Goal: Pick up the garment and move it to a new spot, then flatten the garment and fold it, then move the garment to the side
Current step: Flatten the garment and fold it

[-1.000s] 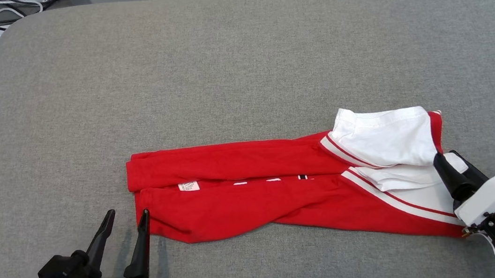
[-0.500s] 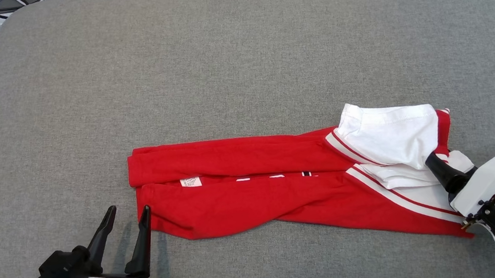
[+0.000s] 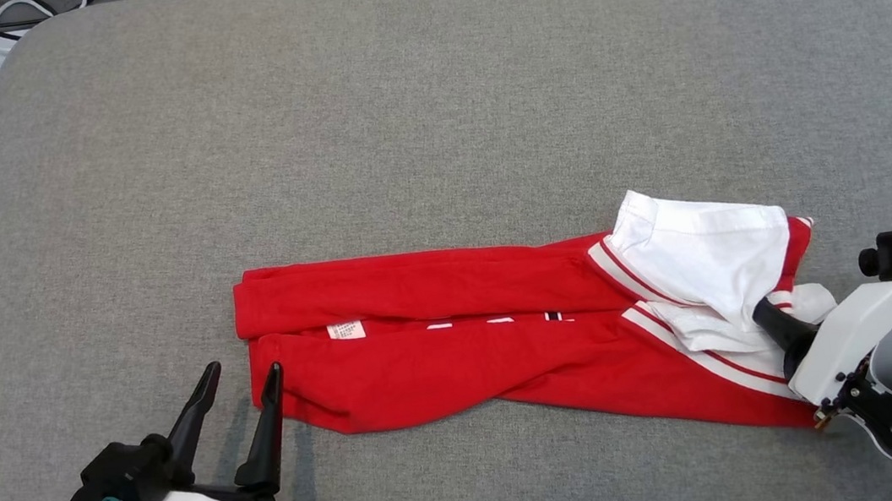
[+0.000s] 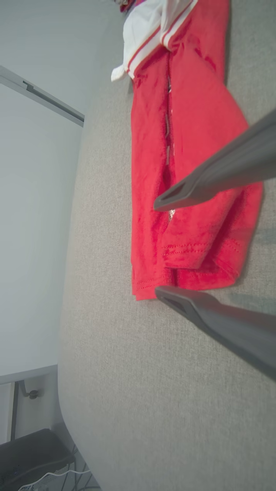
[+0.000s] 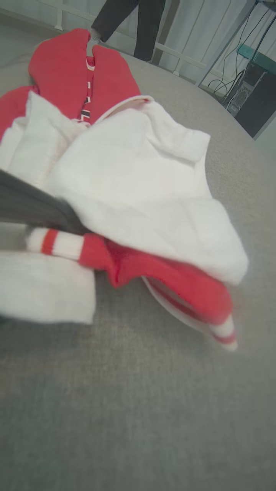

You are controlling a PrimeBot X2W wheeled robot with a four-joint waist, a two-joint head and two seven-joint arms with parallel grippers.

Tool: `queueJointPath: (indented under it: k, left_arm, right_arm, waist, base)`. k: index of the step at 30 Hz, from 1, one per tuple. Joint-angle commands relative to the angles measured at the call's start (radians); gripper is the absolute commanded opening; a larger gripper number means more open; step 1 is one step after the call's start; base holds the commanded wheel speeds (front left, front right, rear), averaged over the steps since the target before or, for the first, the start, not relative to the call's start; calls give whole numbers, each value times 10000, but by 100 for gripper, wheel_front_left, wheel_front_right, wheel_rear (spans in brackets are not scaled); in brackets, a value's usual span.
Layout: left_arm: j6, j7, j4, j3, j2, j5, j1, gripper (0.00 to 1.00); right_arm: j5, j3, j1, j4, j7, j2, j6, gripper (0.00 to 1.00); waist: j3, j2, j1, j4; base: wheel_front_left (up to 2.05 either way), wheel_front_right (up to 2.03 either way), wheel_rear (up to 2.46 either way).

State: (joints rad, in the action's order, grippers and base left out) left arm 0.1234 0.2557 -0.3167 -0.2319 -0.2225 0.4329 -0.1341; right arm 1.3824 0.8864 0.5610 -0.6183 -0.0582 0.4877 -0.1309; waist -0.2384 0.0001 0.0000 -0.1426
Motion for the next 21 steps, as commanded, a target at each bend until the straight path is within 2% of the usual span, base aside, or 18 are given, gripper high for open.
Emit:
queueJointPath:
  k: [1, 2, 11, 21]
  left_arm:
    - [73, 61, 192, 330, -196, 73, -334, 100]
    - [73, 61, 182, 329, -188, 83, -321, 100]
    - [73, 61, 157, 311, -174, 112, -338, 100]
    - [73, 61, 266, 356, -220, 131, -289, 100]
  right_arm:
    - [-101, 458, -510, 0, 320, -218, 2, 19]
    - [-124, 461, -480, -75, 293, -227, 2, 0]
    - [-344, -71, -72, -865, -963, -131, 2, 0]
    - [-126, -512, -58, -1133, -1271, 687, 2, 0]
  waist:
    - [19, -1, 0, 12]
    - [23, -1, 0, 21]
    - [12, -1, 0, 80]
    - [30, -1, 0, 289]
  base:
    - [0, 0, 0]
    - [0, 0, 0]
    - [0, 0, 0]
    - [0, 0, 0]
